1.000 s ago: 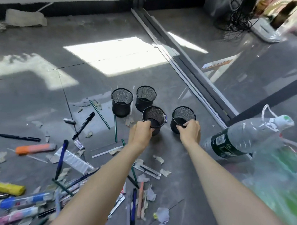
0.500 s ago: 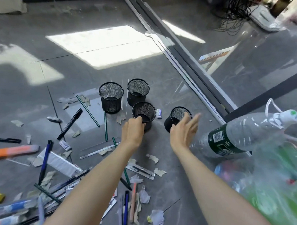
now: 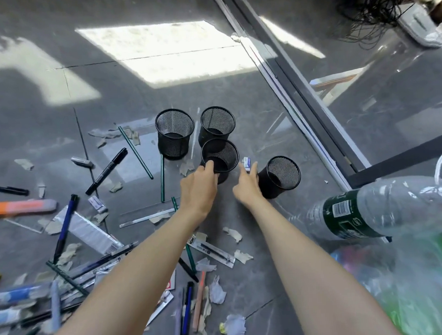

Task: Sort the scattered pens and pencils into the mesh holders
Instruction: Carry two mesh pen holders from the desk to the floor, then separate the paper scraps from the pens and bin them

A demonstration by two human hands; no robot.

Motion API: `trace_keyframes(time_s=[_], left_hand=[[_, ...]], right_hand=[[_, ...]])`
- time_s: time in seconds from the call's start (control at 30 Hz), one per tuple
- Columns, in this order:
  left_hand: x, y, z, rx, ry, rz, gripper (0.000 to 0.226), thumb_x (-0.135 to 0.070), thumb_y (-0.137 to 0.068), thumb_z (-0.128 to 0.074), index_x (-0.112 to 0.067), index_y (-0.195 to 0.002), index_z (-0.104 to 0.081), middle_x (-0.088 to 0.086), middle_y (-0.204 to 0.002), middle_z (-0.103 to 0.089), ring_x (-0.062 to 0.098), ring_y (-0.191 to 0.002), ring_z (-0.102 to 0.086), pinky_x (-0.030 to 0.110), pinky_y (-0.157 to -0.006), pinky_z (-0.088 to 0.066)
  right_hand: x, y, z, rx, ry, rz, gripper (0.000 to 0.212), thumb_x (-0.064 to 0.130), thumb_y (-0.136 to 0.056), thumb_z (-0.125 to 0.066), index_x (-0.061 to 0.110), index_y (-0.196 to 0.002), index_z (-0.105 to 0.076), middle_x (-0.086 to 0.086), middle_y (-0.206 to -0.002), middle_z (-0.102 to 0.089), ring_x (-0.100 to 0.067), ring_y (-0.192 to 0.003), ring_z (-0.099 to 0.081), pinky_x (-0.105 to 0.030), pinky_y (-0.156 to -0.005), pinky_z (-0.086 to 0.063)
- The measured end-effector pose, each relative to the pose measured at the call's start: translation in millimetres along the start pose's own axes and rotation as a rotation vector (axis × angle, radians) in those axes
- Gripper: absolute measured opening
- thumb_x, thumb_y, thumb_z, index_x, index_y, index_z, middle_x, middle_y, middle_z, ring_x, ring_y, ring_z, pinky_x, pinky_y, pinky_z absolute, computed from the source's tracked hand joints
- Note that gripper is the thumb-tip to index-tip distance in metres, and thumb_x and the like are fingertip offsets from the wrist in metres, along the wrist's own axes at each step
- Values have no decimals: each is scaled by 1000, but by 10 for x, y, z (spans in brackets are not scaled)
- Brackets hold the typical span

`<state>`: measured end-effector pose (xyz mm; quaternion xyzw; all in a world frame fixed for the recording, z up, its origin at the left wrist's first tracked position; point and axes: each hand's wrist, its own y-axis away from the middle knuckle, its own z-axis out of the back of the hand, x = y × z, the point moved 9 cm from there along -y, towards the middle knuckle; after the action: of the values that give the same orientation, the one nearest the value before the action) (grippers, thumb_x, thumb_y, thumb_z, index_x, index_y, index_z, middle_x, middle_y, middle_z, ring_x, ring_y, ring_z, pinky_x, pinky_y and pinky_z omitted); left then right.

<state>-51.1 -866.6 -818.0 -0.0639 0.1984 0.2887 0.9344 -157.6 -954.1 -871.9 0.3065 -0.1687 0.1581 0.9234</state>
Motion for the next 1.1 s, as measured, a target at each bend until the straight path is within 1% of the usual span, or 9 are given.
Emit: trace_keyframes(time_s=[0.17,0.27,0.4,0.53,0.6,0.77,0.9,1.0,1.1], left_hand=[[70,39,44,12,16,-10,44,-18,-97,-41,-15,-139,-30,11,-102,-64,38,-86,-61,37,-59,-33],[261,126,97,-18,86,67,32,-5,-93,-37,-10,-125,-38,16,-101,-63,41,-83,-59,38,-60,-31],[512,198,119,-78,165,156,23,-3,-89,-38,-6,-112,-42,16,-99,-56,39,-80,-54,37,-59,-30],[583,268,83,-35,128,179,17,-2,-88,-40,-7,-103,-45,13,-99,-52,34,-85,-51,35,-61,-31],[591,325,55,-10,125,194,18,-3,-89,-40,-6,-105,-47,14,-103,-51,34,-88,-50,36,-63,-31],[534,438,-141,122,113,164,12,-3,-87,-41,-4,-97,-49,16,-104,-48,36,-86,-49,40,-64,-39],[539,591,-246,217,60,52,5,-5,-85,-49,-2,-89,-49,15,-99,-44,33,-86,-47,37,-64,-36],[651,671,-276,243,70,-13,7,-2,-80,-52,-1,-86,-49,14,-97,-43,32,-85,-45,33,-60,-30],[774,719,-212,269,65,-32,11,-1,-80,-51,-2,-91,-52,14,-100,-44,33,-87,-48,33,-61,-31]], right_hand=[[-8,-122,-162,-3,13,10,65,-1,-86,-43,7,-147,-22,-20,-156,7,-33,-144,-4,-38,-115,-13],[41,18,-182,-206,0,46,55,-6,-80,-42,-1,-135,-36,-15,-142,-23,-36,-126,-33,-39,-104,-32],[50,399,-342,-329,115,24,40,-1,-87,-41,-3,-126,-48,-14,-135,-35,-32,-123,-36,-38,-98,-35],[410,835,-398,-358,290,369,23,2,-86,-39,6,-101,-56,-13,-99,-59,-32,-94,-53,-36,-77,-38],[537,996,-167,-527,293,454,23,1,-74,-35,8,-84,-54,-12,-84,-58,-33,-79,-54,-38,-66,-41],[146,878,522,-844,202,74,53,1,-66,-62,10,-117,-52,-22,-133,-43,-39,-115,-46,-47,-96,-34],[-361,695,579,-689,-102,-273,37,9,-90,-55,12,-125,-45,-26,-155,-2,-40,-141,-15,-46,-108,-25],[-370,658,478,-593,-215,-253,20,4,-95,-44,10,-114,-47,-19,-157,3,-37,-132,-33,-42,-89,-41],[-179,682,456,-563,-218,-132,17,1,-94,-43,7,-108,-50,-13,-158,-5,-31,-134,-33,-37,-92,-38]])
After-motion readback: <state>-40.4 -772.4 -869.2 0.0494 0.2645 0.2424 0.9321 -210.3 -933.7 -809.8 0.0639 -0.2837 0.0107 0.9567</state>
